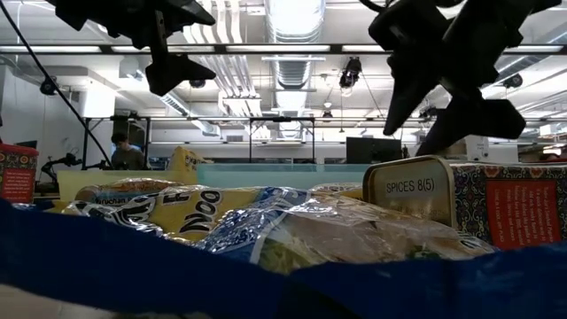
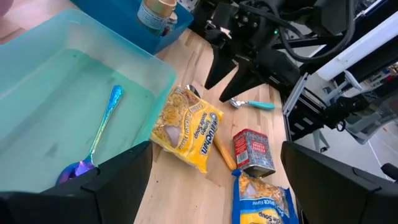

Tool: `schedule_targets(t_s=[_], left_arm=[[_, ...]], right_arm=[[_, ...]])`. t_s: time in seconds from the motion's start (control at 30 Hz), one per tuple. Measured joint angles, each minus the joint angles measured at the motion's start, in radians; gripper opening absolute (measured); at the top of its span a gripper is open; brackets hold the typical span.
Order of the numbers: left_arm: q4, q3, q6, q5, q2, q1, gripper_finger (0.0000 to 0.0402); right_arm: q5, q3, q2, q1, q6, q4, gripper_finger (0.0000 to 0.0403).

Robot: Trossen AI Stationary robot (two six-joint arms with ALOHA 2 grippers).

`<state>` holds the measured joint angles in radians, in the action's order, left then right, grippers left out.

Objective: Pick & Place Food Item
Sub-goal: Put the yellow noodle pack into the yellow bin

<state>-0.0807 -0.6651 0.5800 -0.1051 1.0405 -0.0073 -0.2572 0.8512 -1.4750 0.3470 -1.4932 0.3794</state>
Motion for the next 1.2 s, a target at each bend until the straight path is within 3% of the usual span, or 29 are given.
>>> schedule_targets(t_s=[0.2, 0.43, 0.57, 0.93, 1.2], left_arm=[[-0.001, 0.000, -0.003, 0.000, 0.000, 0.000, 0.0360], [-0.003, 0.000, -0.003, 0.000, 0.000, 0.000, 0.0360], [-0.011, 0.000, -0.003, 0.000, 0.000, 0.000, 0.0360], [-0.037, 0.001, -0.003, -0.001, 0.000, 0.000, 0.0360], [-0.039, 0.001, -0.003, -0.001, 0.000, 0.000, 0.0360]], right_arm=[[0.024, -0.032, 0.000, 0.000, 0.006, -0.013, 0.0185], [0.050, -0.060, -0.002, 0.015, -0.023, -0.012, 0.0183], [0.038, -0.062, -0.002, 0.015, -0.009, -0.014, 0.0207], [0.017, -0.069, -0.009, 0.026, -0.055, -0.025, 0.0324], [0.035, -0.070, -0.104, 0.032, -0.071, -0.133, 0.0338]])
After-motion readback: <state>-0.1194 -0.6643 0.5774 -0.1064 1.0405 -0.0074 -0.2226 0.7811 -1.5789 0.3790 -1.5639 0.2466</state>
